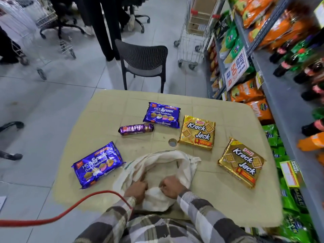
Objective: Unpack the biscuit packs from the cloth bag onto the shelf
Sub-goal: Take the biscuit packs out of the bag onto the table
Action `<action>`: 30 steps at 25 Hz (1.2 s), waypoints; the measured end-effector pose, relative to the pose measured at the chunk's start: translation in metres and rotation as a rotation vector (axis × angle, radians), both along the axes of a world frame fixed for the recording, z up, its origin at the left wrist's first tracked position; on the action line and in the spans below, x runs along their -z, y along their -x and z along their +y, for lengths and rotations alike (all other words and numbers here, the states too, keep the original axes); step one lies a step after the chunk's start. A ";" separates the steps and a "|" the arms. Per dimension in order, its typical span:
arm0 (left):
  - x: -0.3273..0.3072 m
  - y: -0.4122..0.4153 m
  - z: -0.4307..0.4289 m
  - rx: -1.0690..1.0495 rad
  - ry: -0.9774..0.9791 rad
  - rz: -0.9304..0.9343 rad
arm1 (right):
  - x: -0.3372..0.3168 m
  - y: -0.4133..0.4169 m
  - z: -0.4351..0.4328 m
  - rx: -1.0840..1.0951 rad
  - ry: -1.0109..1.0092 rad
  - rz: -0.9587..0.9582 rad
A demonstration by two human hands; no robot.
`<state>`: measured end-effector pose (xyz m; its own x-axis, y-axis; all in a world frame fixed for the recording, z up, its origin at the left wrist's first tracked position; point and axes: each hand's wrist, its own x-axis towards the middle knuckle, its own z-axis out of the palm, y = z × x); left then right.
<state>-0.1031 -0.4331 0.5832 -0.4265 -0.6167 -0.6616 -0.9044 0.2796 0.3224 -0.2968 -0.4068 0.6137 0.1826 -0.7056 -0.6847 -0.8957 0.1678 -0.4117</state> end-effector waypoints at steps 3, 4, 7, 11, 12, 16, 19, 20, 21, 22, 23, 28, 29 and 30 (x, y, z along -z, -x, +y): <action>-0.008 -0.001 0.002 0.003 0.056 -0.003 | 0.003 -0.013 0.006 -0.113 0.029 -0.060; -0.011 -0.004 0.002 -0.007 0.102 0.006 | 0.004 -0.018 0.007 -0.118 0.018 -0.106; -0.013 -0.018 0.007 -0.114 0.296 0.103 | 0.005 -0.041 0.010 -0.083 0.010 -0.192; -0.011 -0.034 0.014 -0.274 0.368 0.101 | 0.004 -0.065 -0.004 0.003 0.026 -0.226; -0.016 -0.034 0.015 -0.325 0.372 0.100 | 0.004 -0.069 -0.010 0.005 0.027 -0.224; -0.025 -0.038 0.017 -0.576 0.245 0.113 | 0.002 -0.082 -0.032 -0.027 0.053 -0.197; -0.024 -0.040 0.018 -0.694 0.204 0.124 | 0.011 -0.084 -0.047 -0.036 0.083 -0.156; -0.024 -0.041 0.017 -0.717 0.206 0.147 | 0.018 -0.082 -0.051 -0.043 0.095 -0.143; -0.023 -0.041 0.017 -0.743 0.214 0.185 | 0.019 -0.080 -0.053 -0.043 0.116 -0.131; -0.021 -0.041 0.017 -0.770 0.222 0.226 | 0.019 -0.077 -0.055 -0.033 0.137 -0.129; -0.019 -0.042 0.018 -0.787 0.225 0.270 | 0.015 -0.075 -0.056 -0.019 0.164 -0.129; -0.002 -0.045 0.019 -0.656 0.120 0.414 | 0.013 -0.047 -0.057 -0.133 0.175 -0.011; -0.002 -0.044 0.018 -0.623 0.111 0.436 | 0.014 -0.042 -0.054 -0.154 0.160 0.004; -0.004 -0.043 0.017 -0.598 0.102 0.456 | 0.016 -0.037 -0.050 -0.171 0.167 0.026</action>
